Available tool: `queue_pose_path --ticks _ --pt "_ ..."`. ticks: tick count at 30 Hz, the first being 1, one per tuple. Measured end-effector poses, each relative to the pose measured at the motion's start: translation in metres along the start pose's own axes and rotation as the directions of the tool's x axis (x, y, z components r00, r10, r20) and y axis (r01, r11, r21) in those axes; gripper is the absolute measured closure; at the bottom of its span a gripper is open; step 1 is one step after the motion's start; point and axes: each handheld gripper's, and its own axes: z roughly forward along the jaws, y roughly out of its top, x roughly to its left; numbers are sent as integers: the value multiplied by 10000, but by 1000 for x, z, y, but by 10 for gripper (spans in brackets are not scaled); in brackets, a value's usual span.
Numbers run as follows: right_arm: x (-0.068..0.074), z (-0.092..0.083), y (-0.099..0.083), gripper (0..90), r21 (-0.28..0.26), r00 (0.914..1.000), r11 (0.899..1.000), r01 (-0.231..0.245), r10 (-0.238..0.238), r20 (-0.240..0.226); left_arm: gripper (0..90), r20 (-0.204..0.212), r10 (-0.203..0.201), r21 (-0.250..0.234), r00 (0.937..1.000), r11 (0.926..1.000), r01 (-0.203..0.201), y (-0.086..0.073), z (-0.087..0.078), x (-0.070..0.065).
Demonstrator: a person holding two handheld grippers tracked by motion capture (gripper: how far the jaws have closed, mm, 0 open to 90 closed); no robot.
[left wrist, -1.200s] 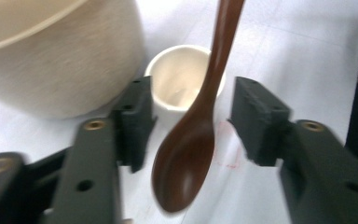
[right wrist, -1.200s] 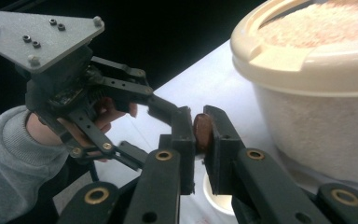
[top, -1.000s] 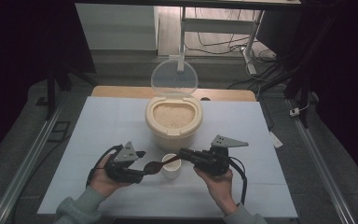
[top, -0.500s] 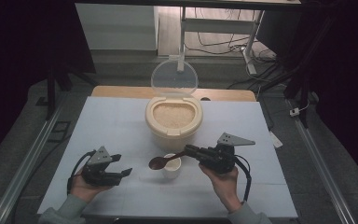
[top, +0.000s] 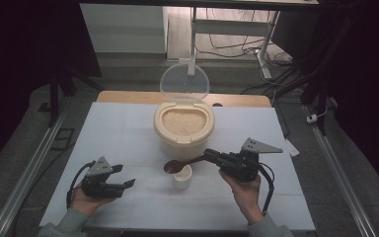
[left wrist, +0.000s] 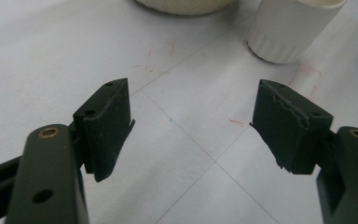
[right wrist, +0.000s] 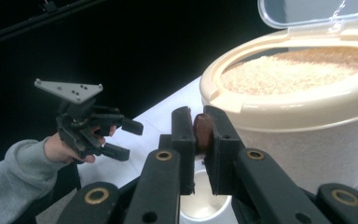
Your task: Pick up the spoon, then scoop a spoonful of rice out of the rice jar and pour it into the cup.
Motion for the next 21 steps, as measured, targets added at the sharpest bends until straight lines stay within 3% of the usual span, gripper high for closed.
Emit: queue_pose_path --ticks 11,21 --pt "8 -20 17 826 -774 9997 9967 245 -239 79 264 105 116 125 9999 9999 -118 1 2 -3" --pt "1 -30 27 826 -1193 9997 9928 119 -96 202 260 122 130 261 9998 9996 -133 1 5 -3"
